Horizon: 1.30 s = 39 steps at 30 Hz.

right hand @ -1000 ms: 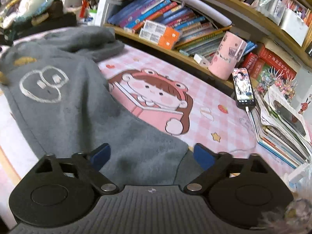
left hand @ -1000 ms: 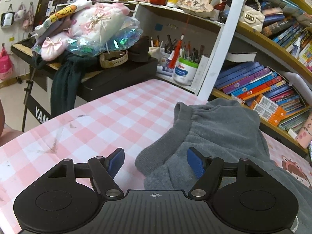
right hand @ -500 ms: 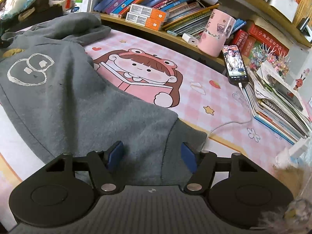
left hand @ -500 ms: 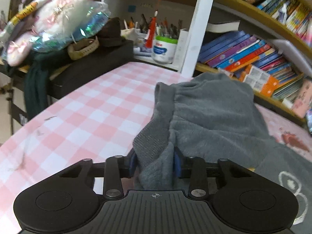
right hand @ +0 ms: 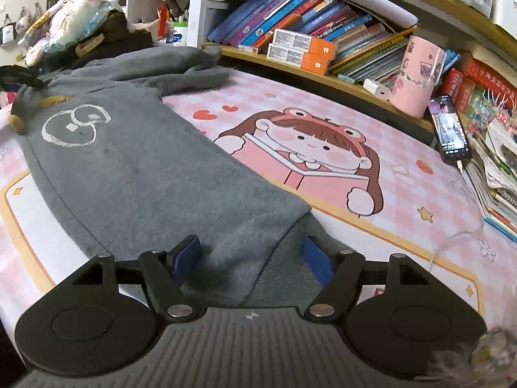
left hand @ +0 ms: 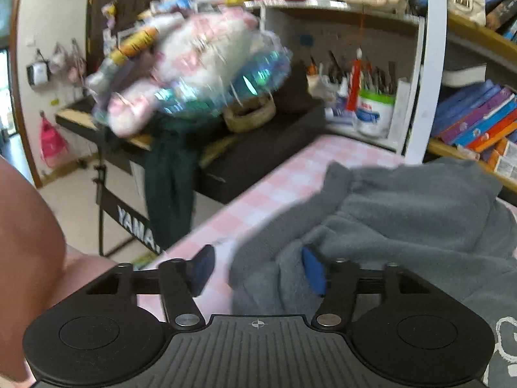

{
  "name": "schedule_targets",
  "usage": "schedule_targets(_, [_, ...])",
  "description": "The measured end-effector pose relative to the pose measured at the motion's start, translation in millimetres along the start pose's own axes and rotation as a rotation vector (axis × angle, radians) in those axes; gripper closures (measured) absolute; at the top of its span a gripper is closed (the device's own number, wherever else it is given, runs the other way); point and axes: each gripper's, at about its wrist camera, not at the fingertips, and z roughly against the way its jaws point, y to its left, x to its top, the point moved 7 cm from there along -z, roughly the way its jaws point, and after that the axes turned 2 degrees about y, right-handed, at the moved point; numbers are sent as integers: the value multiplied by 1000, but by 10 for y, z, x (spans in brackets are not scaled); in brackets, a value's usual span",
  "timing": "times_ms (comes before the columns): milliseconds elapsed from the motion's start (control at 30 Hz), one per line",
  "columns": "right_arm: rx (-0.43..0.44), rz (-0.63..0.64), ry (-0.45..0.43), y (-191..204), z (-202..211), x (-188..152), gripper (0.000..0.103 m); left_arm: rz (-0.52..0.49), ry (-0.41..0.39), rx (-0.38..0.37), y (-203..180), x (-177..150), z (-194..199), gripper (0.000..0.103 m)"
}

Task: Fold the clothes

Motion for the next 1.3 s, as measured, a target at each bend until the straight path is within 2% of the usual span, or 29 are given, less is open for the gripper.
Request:
schedule_targets(100, [-4, -31, -42, -80, 81, 55, 34, 29, -93, -34, 60, 75, 267, 43])
schedule_targets(167, [3, -49, -66, -111, 137, 92, 36, 28, -110, -135, -47, 84, 383, 47])
schedule_targets(200, [20, -44, -68, -78, 150, 95, 38, 9, -97, -186, -136, 61, 409, 60])
schedule_targets(233, [38, -31, -62, -30, 149, 86, 41, -15, -77, -228, -235, 26, 418, 64])
schedule_targets(300, [57, 10, -28, 63, 118, 32, 48, -64, -26, -256, -382, -80, 356, 72])
schedule_targets(367, [25, 57, 13, 66, 64, -45, 52, -108, 25, -271, -503, -191, 282, 74])
schedule_targets(500, [-166, -8, 37, -375, 38, -104, 50, -134, 116, -224, -526, -400, 133, 74])
schedule_targets(567, [-193, -19, 31, -442, 56, -112, 51, -118, 123, -223, -486, -423, 133, 74])
schedule_targets(633, [-174, -20, 1, -424, 116, -90, 51, -105, 127, -224, -451, -436, 141, 74])
schedule_targets(767, [-79, -36, -58, -309, 235, -5, 51, -101, 121, -230, -422, -400, 164, 74])
schedule_targets(833, [-52, -14, -39, -206, 211, -28, 51, -86, 126, -220, -388, -399, 124, 81])
schedule_targets(900, [-38, 3, -3, -133, 143, -84, 52, -53, 139, -207, -311, -402, 61, 94])
schedule_targets(967, [-10, -2, 12, -80, 123, -117, 52, -17, 149, -191, -223, -398, 5, 100])
schedule_targets(1067, [44, -11, 19, 8, 138, -159, 52, 0, 144, -136, -95, -358, -30, 101])
schedule_targets(1200, [74, -17, 21, 61, 146, -182, 53, -87, 130, -71, -154, -367, -9, 101])
schedule_targets(1300, [80, -22, 22, 46, 131, -177, 52, -94, 132, -75, -161, -367, 4, 100])
